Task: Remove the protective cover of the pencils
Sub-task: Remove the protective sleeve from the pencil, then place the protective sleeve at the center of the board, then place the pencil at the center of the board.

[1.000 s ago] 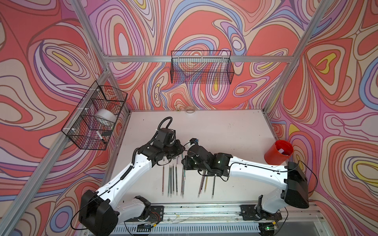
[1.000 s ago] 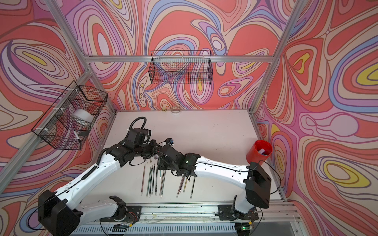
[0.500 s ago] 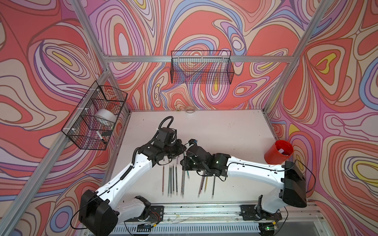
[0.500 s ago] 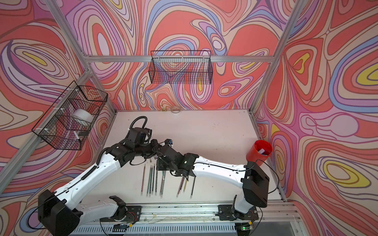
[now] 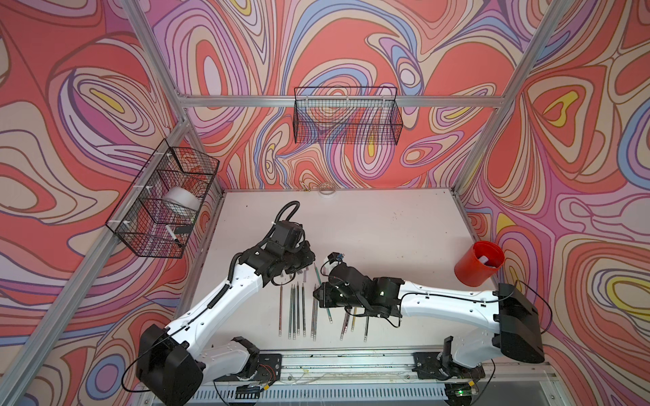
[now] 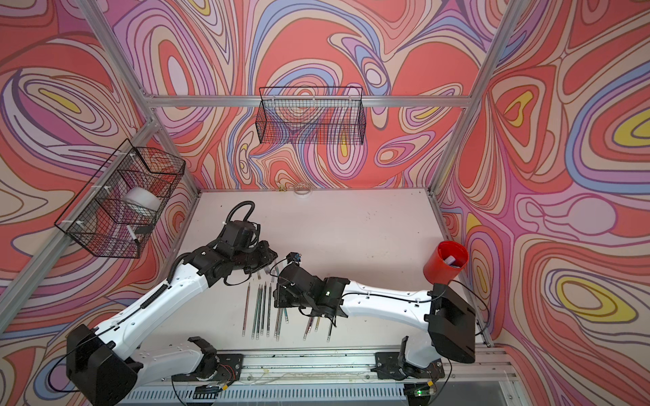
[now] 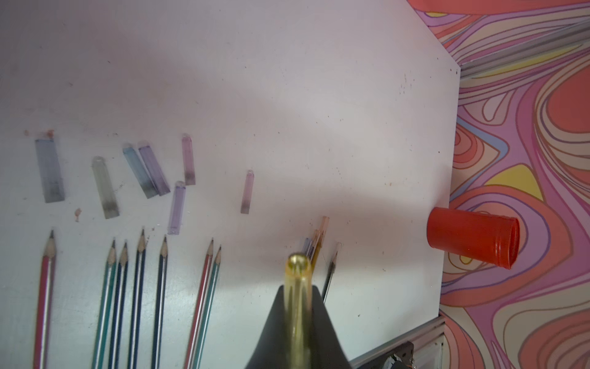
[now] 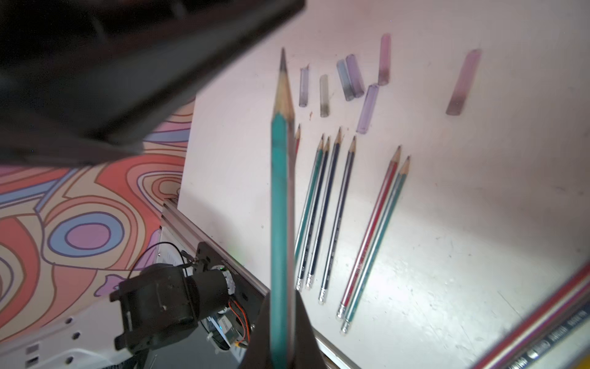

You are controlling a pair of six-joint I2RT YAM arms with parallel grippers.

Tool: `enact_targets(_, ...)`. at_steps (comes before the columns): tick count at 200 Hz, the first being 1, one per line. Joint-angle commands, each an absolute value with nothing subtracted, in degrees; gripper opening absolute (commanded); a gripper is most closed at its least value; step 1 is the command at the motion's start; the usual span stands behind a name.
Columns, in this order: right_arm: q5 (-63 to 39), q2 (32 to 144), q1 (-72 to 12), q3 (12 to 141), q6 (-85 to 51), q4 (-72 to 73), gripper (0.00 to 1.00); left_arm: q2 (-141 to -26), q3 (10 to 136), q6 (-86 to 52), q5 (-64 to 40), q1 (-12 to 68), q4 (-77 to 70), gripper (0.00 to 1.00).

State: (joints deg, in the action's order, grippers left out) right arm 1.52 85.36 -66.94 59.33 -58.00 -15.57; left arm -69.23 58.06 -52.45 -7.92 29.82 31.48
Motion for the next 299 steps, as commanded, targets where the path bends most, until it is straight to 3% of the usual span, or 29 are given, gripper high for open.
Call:
enact_targets(1,2.6,84.5,-67.0,57.1,-60.2,-18.0,0.00,-70.2,57.5,-52.1,-2.8,29.4,32.2,0.05)
enact_targets(64,6.9,89.9,-67.5,59.5,-66.9,-26.3,0.00,-74.4,58.1,-52.3,-4.4,29.4,31.4,0.03)
enact_targets(156,2.6,104.9,-67.4,65.6,-68.8,-30.3,0.00,-84.0,60.1,-51.2,-6.5,30.2,33.0,0.03)
enact_targets(227,1.2,108.9,-67.5,67.0,-69.3,-32.0,0.00,-90.6,62.4,-50.3,-6.3,31.4,34.5,0.04)
enact_targets(299,-0.1,112.3,-67.4,68.3,-69.4,-32.9,0.07,-98.1,64.6,-49.5,-5.0,32.2,36.9,0.05)
